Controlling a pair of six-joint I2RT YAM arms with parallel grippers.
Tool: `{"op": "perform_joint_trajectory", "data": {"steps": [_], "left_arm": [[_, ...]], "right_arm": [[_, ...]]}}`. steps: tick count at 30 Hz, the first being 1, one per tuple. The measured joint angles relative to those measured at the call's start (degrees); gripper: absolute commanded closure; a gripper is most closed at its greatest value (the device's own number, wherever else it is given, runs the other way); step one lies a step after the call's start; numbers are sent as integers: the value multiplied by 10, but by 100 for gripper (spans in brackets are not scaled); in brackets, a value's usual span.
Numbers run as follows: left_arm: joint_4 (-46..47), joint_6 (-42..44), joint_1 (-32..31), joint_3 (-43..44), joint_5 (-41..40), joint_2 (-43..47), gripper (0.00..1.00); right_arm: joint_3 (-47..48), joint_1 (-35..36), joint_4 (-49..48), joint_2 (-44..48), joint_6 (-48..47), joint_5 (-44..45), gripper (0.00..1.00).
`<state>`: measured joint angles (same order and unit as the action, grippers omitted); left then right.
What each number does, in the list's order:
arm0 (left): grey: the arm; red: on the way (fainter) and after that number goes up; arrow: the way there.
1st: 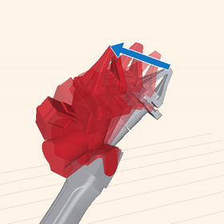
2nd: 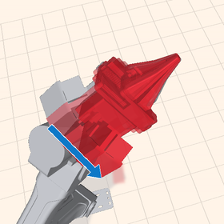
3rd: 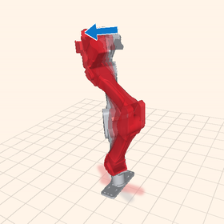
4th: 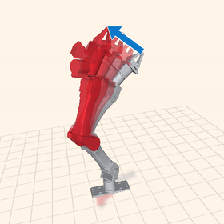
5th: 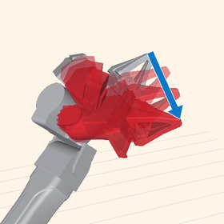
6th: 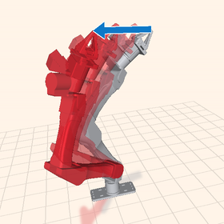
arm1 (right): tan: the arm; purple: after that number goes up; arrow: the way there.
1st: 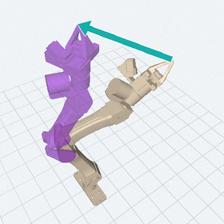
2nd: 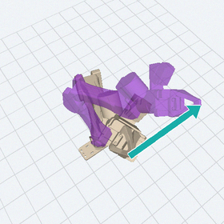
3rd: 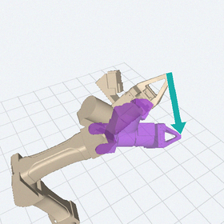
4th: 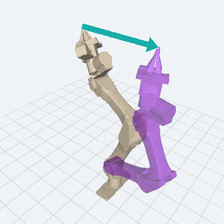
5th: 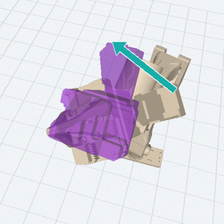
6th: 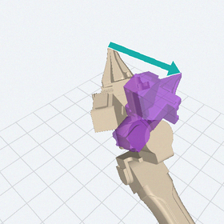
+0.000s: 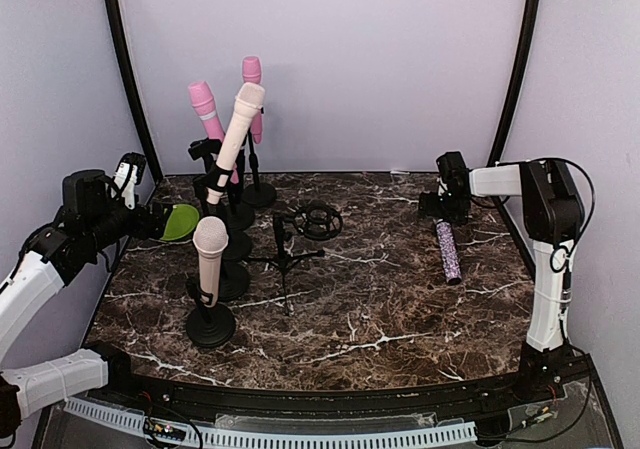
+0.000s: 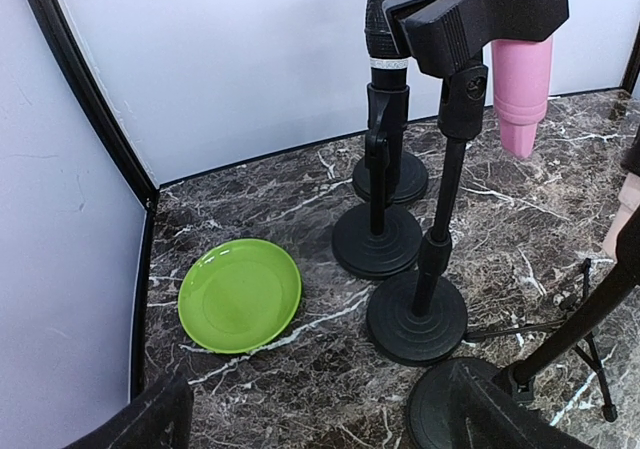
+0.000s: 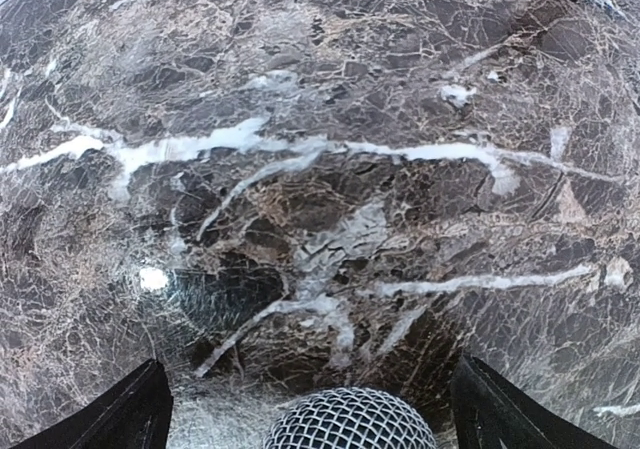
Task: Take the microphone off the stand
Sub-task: Place the microphone at the center of the board, then pick up the microphone stand with the microphone from the center of the board.
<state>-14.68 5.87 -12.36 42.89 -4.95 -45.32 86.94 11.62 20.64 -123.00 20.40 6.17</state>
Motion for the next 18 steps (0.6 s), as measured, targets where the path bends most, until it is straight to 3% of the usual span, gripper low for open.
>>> {"op": "perform_joint_trajectory", "data": {"steps": [8, 18], "left_arm": [[1, 0, 0, -1, 0, -3, 9], [1, 0, 1, -2, 0, -12, 9]], "right_arm": [[-19, 0, 8, 70, 0, -12, 1], [-94, 11, -50, 326, 5, -95, 1]]}}
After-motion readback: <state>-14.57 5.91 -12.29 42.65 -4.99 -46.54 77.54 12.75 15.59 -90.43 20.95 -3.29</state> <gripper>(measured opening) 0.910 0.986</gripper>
